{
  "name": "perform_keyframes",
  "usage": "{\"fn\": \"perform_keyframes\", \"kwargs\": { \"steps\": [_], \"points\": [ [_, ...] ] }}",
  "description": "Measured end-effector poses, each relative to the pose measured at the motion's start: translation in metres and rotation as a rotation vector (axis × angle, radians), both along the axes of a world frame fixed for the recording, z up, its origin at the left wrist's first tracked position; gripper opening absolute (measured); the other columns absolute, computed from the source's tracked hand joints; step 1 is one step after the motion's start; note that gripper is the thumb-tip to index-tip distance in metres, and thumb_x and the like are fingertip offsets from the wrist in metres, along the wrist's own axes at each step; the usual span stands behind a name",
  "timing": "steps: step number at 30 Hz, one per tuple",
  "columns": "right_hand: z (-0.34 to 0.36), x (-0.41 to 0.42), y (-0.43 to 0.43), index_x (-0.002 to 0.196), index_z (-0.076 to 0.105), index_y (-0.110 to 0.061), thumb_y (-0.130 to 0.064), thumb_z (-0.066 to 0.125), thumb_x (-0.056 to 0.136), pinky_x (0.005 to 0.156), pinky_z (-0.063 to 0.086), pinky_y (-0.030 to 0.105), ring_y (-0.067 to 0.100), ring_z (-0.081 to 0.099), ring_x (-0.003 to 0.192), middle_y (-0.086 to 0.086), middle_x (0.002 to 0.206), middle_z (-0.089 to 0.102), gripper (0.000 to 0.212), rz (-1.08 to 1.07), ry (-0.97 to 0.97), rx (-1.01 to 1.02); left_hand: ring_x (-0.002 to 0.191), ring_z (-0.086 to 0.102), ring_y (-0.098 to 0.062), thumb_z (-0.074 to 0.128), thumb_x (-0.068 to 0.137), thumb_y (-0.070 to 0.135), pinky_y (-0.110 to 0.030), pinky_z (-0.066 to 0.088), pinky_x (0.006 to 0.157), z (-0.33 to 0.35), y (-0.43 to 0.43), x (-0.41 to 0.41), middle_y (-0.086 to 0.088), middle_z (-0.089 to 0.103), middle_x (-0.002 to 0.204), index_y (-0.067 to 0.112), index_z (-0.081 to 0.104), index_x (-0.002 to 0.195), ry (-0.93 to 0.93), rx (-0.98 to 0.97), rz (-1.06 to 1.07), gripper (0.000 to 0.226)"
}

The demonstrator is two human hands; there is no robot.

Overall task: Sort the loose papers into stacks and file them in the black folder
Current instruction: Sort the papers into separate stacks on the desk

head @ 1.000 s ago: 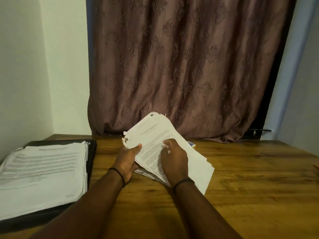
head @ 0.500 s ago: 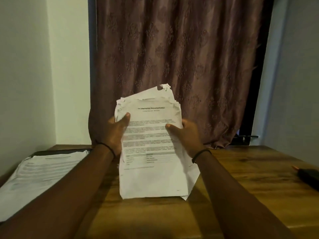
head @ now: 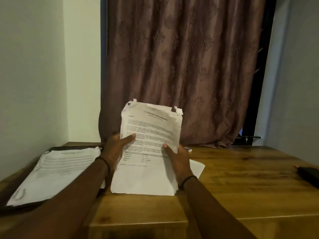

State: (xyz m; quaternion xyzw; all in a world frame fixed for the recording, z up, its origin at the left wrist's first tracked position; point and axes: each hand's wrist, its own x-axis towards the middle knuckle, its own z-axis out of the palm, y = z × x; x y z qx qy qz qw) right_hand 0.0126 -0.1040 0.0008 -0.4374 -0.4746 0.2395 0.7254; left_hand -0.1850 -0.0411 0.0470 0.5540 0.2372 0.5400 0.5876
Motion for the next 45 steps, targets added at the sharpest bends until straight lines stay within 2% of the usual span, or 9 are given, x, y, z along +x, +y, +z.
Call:
{"fn": "perform_keyframes", "kwargs": {
  "steps": [7, 12, 17, 23, 26, 30, 35, 41, 45],
  "points": [
    [0.031, -0.013, 0.005, 0.124, 0.062, -0.009, -0.02, 0.068, 0.093, 0.09, 0.057, 0.045, 0.023, 0.069, 0.105, 0.007, 0.114, 0.071, 0.034, -0.093, 0.017, 0.077, 0.073, 0.073, -0.011, 0.066, 0.091, 0.012, -0.02, 0.056, 0.059, 0.026, -0.006, 0.006, 0.01, 0.076, 0.079, 0.018, 0.068, 0.094, -0.043, 0.175, 0.179, 0.007],
    [0.032, -0.002, -0.004, 0.122, 0.064, -0.009, -0.019, 0.071, 0.09, 0.085, 0.058, 0.029, 0.015, 0.069, 0.103, 0.002, 0.114, 0.072, 0.035, -0.09, -0.029, 0.104, 0.089, 0.073, -0.02, 0.071, 0.086, 0.018, -0.039, 0.057, 0.081, 0.015, -0.001, 0.008, 0.004, 0.076, 0.094, 0.024, 0.071, 0.097, 0.0, 0.144, 0.13, 0.012],
    [-0.025, 0.004, -0.008, 0.113, 0.064, -0.016, -0.028, 0.068, 0.091, 0.072, 0.054, 0.014, 0.014, 0.066, 0.099, -0.005, 0.108, 0.069, 0.024, -0.175, -0.105, -0.1, 0.095, 0.069, -0.018, 0.072, 0.086, 0.022, -0.04, 0.053, 0.095, -0.032, -0.001, 0.015, 0.001, 0.072, 0.106, 0.018, 0.068, 0.113, 0.12, 0.093, 0.192, 0.028],
    [0.002, 0.038, -0.007, 0.091, 0.064, -0.017, -0.028, 0.066, 0.093, 0.078, 0.057, 0.034, 0.015, 0.067, 0.087, -0.001, 0.094, 0.071, 0.011, -0.394, -0.072, -0.048, 0.09, 0.073, -0.023, 0.064, 0.091, 0.01, -0.033, 0.059, 0.076, -0.004, -0.007, 0.047, -0.006, 0.074, 0.103, 0.01, 0.068, 0.109, 0.102, -0.009, -0.049, 0.018],
    [0.011, 0.084, -0.016, 0.094, 0.065, -0.016, -0.034, 0.064, 0.091, 0.081, 0.057, 0.041, 0.022, 0.067, 0.086, 0.002, 0.095, 0.071, 0.019, -0.549, -0.144, -0.17, 0.089, 0.07, -0.025, 0.064, 0.091, 0.008, -0.033, 0.056, 0.075, 0.001, -0.008, 0.079, -0.01, 0.071, 0.109, 0.002, 0.066, 0.116, 0.249, 0.011, 0.008, 0.026],
    [0.009, 0.145, -0.043, 0.092, 0.06, -0.016, -0.035, 0.064, 0.089, 0.08, 0.054, 0.038, 0.027, 0.065, 0.085, 0.003, 0.092, 0.068, 0.019, -0.708, -0.231, -0.366, 0.043, 0.054, -0.013, 0.062, 0.094, 0.023, -0.018, 0.035, 0.038, -0.016, -0.015, 0.126, -0.008, 0.071, 0.079, 0.005, 0.069, 0.107, 0.496, -0.027, -0.068, 0.023],
    [-0.01, 0.19, -0.068, 0.112, 0.053, -0.014, -0.033, 0.061, 0.093, 0.085, 0.048, 0.035, 0.029, 0.06, 0.099, 0.002, 0.102, 0.058, 0.029, -0.732, -0.456, -0.586, 0.033, 0.042, -0.012, 0.06, 0.095, 0.023, -0.013, 0.025, 0.033, -0.046, -0.013, 0.162, -0.013, 0.068, 0.067, -0.004, 0.068, 0.096, 0.724, -0.097, -0.107, 0.027],
    [-0.014, 0.198, -0.058, 0.115, 0.054, -0.015, -0.027, 0.061, 0.087, 0.09, 0.049, 0.043, 0.033, 0.059, 0.104, 0.011, 0.114, 0.064, 0.031, -1.037, -0.879, -0.784, 0.049, 0.059, -0.02, 0.066, 0.091, 0.027, -0.021, 0.047, 0.048, -0.059, 0.017, 0.162, -0.01, 0.071, 0.066, 0.003, 0.07, 0.071, 0.86, -0.004, 0.125, 0.032],
    [-0.002, 0.159, -0.029, 0.106, 0.062, -0.011, -0.023, 0.056, 0.09, 0.082, 0.051, 0.038, 0.032, 0.062, 0.098, 0.013, 0.106, 0.066, 0.022, -0.914, -0.928, -0.584, 0.103, 0.063, -0.032, 0.062, 0.087, 0.037, -0.035, 0.049, 0.087, -0.057, 0.042, 0.131, -0.015, 0.068, 0.115, 0.01, 0.071, 0.106, 1.197, 0.149, 0.518, 0.034]
  ]
}}
